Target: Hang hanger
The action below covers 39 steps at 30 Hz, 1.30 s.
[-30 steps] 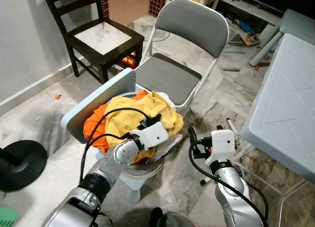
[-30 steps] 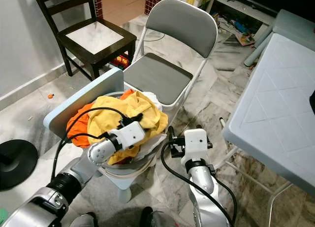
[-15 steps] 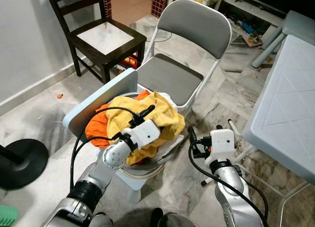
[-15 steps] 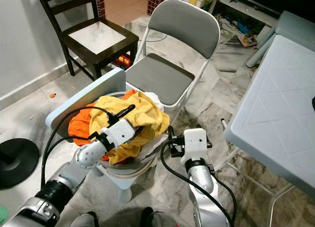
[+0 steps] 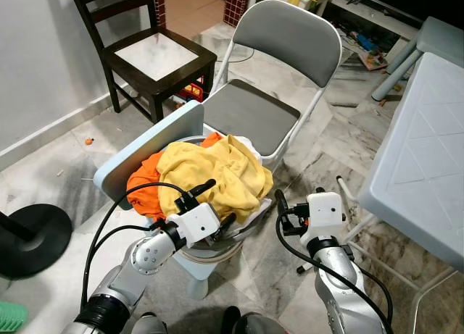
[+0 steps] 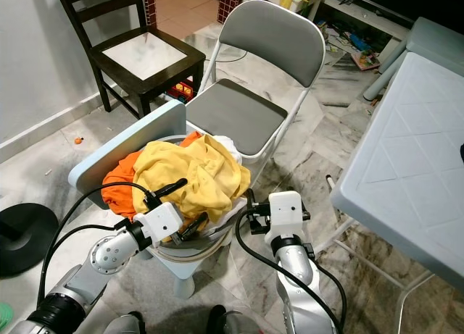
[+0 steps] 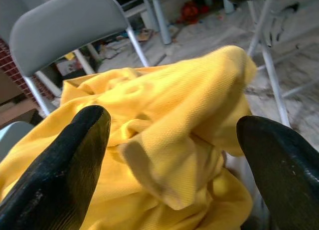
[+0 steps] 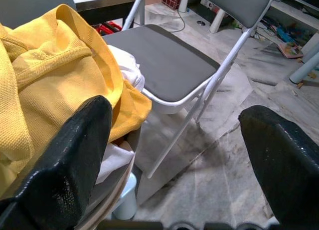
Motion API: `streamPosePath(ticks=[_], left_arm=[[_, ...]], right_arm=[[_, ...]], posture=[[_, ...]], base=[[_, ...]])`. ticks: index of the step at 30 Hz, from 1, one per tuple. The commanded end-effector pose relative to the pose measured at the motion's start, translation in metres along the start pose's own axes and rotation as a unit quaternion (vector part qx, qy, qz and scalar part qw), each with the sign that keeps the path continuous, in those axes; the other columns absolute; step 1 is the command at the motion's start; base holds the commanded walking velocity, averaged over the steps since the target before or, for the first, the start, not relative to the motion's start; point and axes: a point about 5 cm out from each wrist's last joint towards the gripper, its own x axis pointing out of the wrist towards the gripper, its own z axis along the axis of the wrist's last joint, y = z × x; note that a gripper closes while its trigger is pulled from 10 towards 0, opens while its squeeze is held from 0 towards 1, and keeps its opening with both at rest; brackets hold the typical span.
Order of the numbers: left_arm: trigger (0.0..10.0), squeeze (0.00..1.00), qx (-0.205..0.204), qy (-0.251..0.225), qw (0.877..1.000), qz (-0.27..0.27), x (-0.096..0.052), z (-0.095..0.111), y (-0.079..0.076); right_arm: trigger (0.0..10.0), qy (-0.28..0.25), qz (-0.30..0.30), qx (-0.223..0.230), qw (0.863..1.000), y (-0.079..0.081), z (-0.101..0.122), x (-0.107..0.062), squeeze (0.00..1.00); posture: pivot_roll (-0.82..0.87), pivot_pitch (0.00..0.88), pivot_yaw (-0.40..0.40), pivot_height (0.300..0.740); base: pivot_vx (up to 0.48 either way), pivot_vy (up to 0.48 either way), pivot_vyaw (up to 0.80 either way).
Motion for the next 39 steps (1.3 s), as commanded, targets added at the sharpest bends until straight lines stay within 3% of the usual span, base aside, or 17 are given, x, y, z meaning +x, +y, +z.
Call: streamPosePath(ticks=[1,7,9,17,18,19,24,25,26,27,28,39], left_arm=[[10.0,1.00,0.012,0.003,1.000,-0.027,0.004,0.000,-0.007],[10.0,1.00,0.100,-0.050,0.991,-0.076,0.016,0.023,-0.010],[10.0,1.00,0.107,-0.055,0.989,-0.080,0.017,0.025,-0.011],[10.0,1.00,0.146,-0.021,0.982,-0.117,0.022,0.016,-0.019],[10.0,0.40,0.150,-0.013,0.981,-0.120,0.022,0.014,-0.019],[10.0,0.00,0.152,0.003,0.981,-0.122,0.022,0.009,-0.017],[10.0,0.00,0.160,0.028,0.979,-0.125,0.022,0.001,-0.013],[9.4,0.00,0.159,0.040,0.978,-0.129,0.022,-0.004,-0.011],[4.5,0.00,0.158,0.044,0.978,-0.128,0.022,-0.005,-0.010],[1.8,0.00,0.159,0.046,0.978,-0.126,0.022,-0.006,-0.009],[0.0,0.00,0.160,0.050,0.978,-0.126,0.023,-0.007,-0.008],[0.0,0.00,0.167,0.054,0.979,-0.104,0.032,-0.007,0.001]], right_arm=[[10.0,0.007,-0.004,-0.003,1.000,-0.003,-0.004,-0.002,0.00],[10.0,0.007,-0.005,-0.003,1.000,-0.003,-0.004,-0.001,0.00],[10.0,0.007,-0.005,-0.003,1.000,-0.003,-0.004,-0.001,0.00],[10.0,0.006,-0.011,-0.001,1.000,-0.004,-0.004,-0.003,0.00],[10.0,0.007,-0.013,-0.001,1.000,-0.005,-0.004,-0.003,0.00],[10.0,0.007,-0.014,0.000,1.000,-0.005,-0.005,-0.004,0.00],[10.0,0.008,-0.017,0.000,1.000,-0.005,-0.005,-0.005,0.00],[10.0,0.008,-0.018,0.001,1.000,-0.005,-0.005,-0.005,0.00],[10.0,0.008,-0.018,0.001,1.000,-0.005,-0.005,-0.005,0.00],[10.0,0.008,-0.018,0.001,1.000,-0.005,-0.005,-0.005,0.00],[10.0,0.008,-0.018,0.001,1.000,-0.005,-0.005,-0.005,0.00],[10.0,0.008,-0.020,0.001,1.000,-0.005,-0.005,-0.005,0.00]], posture=[[0.17,0.192,-0.166,0.740],[0.16,0.191,-0.163,0.740],[0.16,0.191,-0.163,0.740],[0.15,0.191,-0.149,0.740],[0.15,0.191,-0.146,0.740],[0.15,0.191,-0.145,0.740],[0.15,0.190,-0.141,0.740],[0.14,0.190,-0.142,0.740],[0.14,0.190,-0.142,0.740],[0.15,0.190,-0.141,0.740],[0.15,0.190,-0.140,0.740],[0.15,0.189,-0.138,0.740]], base=[[0.000,0.000,0.00],[0.000,0.000,0.00],[0.000,0.000,0.00],[0.000,0.000,0.00],[0.000,0.000,0.00],[0.000,0.000,0.00],[0.000,0.000,0.00],[0.000,0.000,0.00],[0.000,0.000,0.00],[0.000,0.000,0.00],[0.000,0.000,0.00],[0.000,0.000,0.00]])
